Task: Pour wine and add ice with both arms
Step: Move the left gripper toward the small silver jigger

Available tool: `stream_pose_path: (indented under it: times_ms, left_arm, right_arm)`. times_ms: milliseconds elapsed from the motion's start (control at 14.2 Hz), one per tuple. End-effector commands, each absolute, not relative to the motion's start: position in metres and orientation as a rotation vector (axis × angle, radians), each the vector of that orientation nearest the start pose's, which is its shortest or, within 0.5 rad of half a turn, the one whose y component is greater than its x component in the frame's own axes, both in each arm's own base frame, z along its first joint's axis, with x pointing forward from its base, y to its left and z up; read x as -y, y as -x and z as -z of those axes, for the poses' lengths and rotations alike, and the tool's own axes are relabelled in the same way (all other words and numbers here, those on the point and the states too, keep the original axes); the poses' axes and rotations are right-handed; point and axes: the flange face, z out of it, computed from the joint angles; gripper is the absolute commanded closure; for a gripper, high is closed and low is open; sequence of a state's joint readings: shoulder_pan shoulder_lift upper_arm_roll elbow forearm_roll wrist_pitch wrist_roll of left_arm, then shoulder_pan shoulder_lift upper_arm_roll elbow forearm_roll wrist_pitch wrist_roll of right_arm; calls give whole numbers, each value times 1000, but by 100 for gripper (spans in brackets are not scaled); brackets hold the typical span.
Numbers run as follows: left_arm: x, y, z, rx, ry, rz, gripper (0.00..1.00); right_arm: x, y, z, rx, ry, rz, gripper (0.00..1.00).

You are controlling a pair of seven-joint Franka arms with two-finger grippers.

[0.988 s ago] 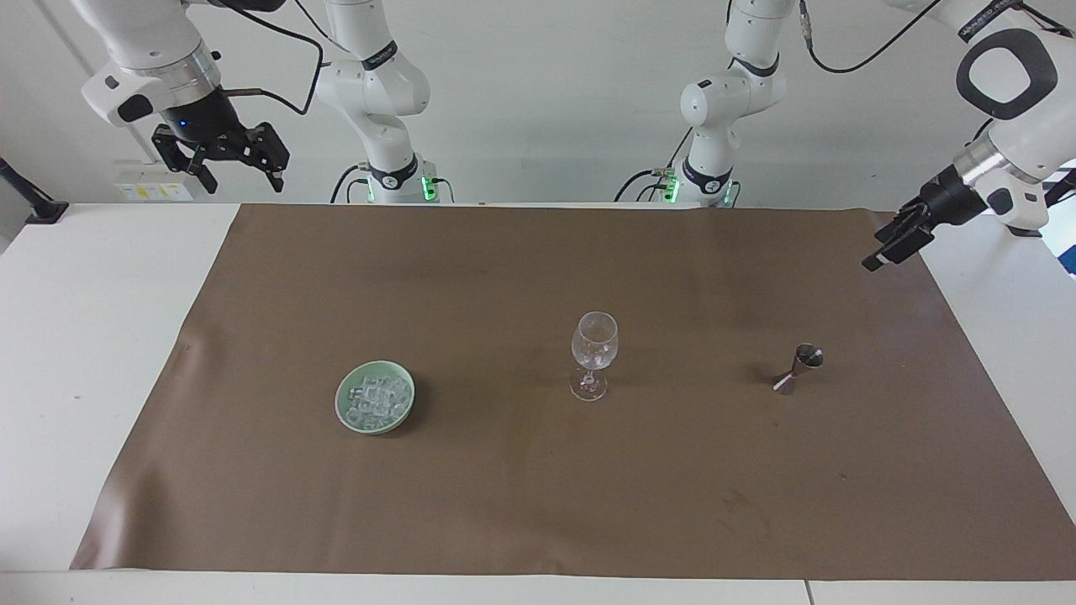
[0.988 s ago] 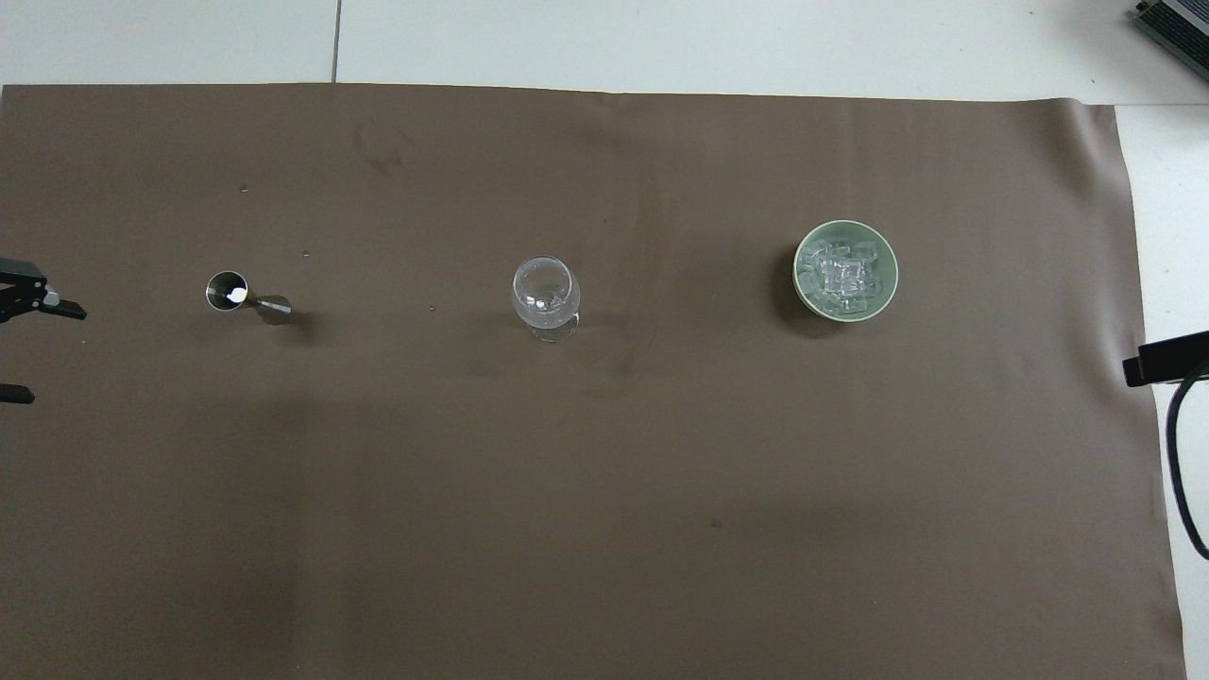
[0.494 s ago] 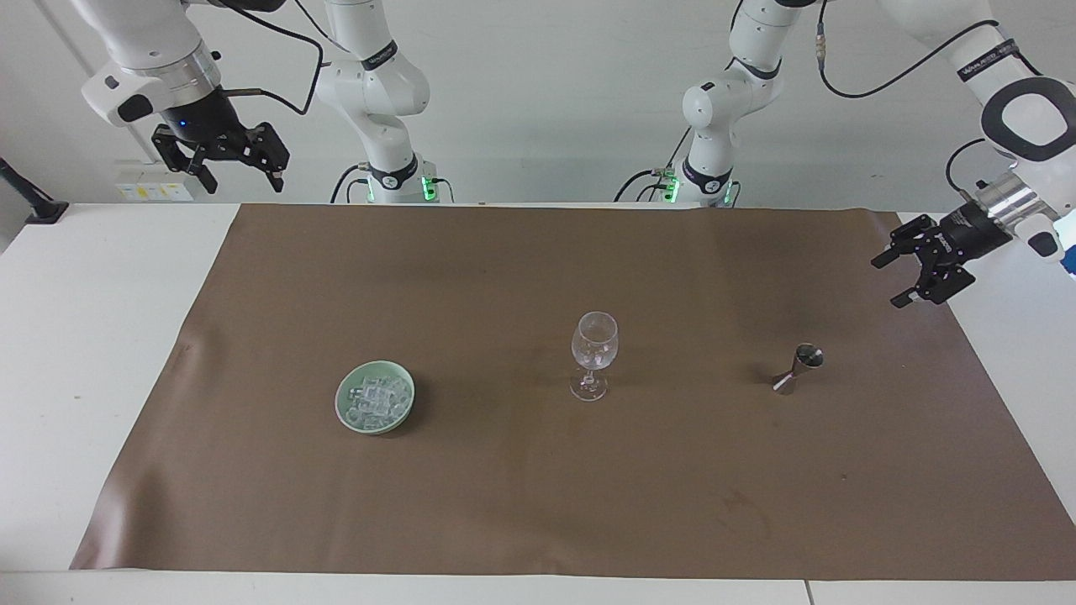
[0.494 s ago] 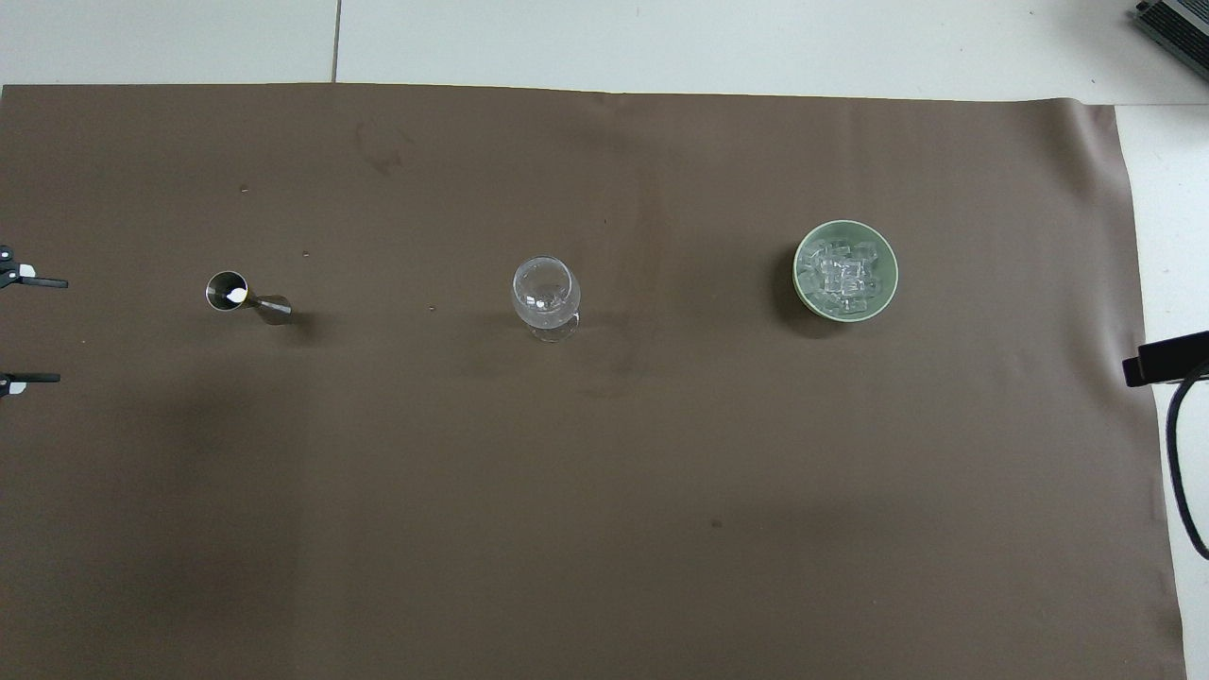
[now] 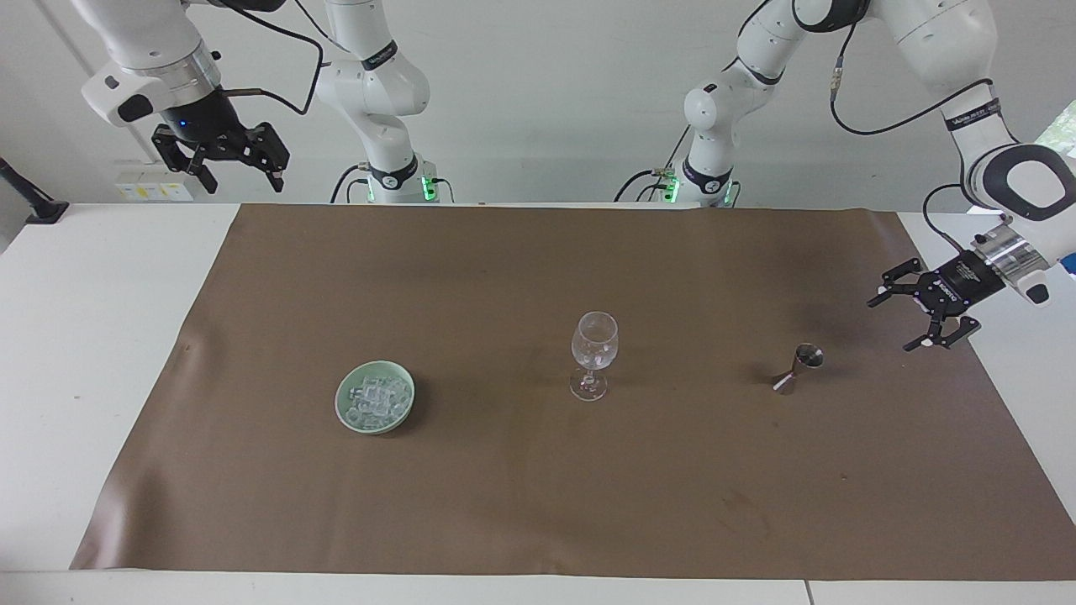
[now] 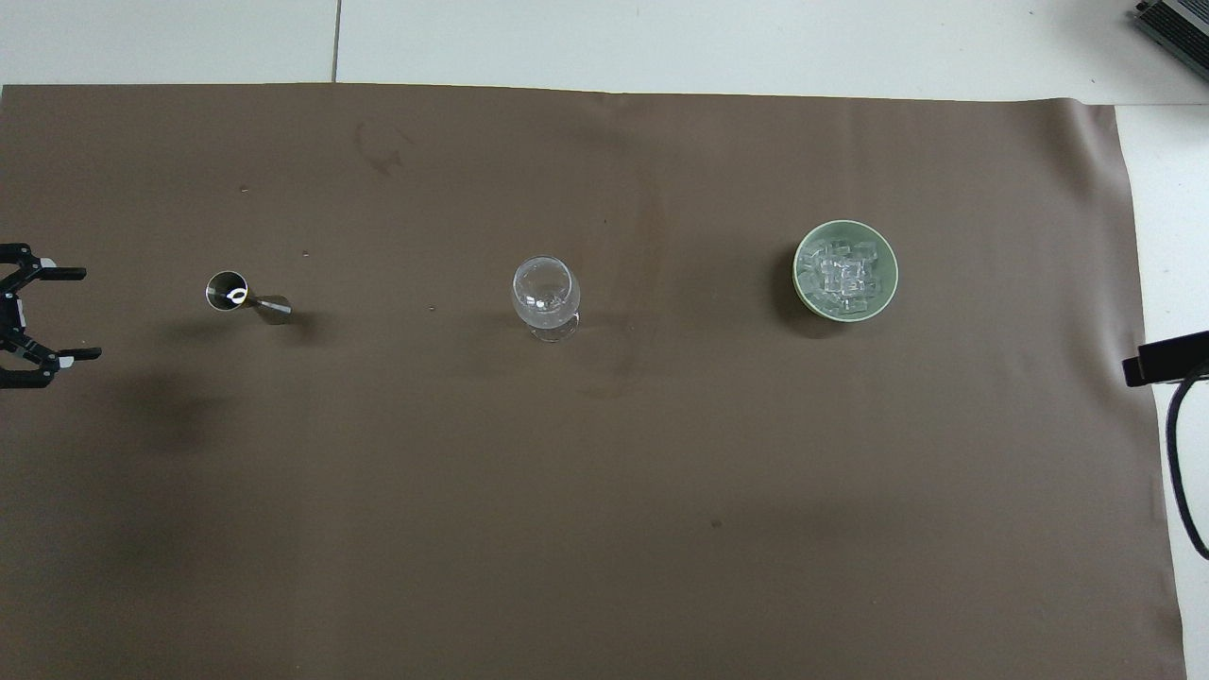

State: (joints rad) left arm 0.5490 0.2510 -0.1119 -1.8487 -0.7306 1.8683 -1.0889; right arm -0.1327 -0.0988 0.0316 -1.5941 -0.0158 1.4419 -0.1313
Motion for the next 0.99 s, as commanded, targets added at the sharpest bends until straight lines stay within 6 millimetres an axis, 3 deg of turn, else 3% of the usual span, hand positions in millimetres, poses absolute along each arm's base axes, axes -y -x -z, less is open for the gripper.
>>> stream_pose_path:
  times_ms: [0,71,212,494,706,918]
  left_arm:
    - [-214,-553,-377,-2019,-1379,578,0]
    - [-213,-548,-369,-2022,-1348,604,0]
    - [-230,-534,-349,-2020,-1184,661,0]
    - [-214,-535,-332,-1955,-1118,716,0]
    - [-198,-517,-298,-1837,-1102,737,0]
    - [-187,-512,-276,-1826,-1054,748,0]
  right_arm:
    - [51,-503,-659,59,3140,-83,0]
    - [51,-503,-659,59,3140,-83,0]
    - [51,-503,-659,59,3140,-83,0]
    - [51,-503,-659,59,3140,-83,0]
    - [51,-503,-659,59,3140,-83,0]
    - [51,-503,-659,59,3140,-83,0]
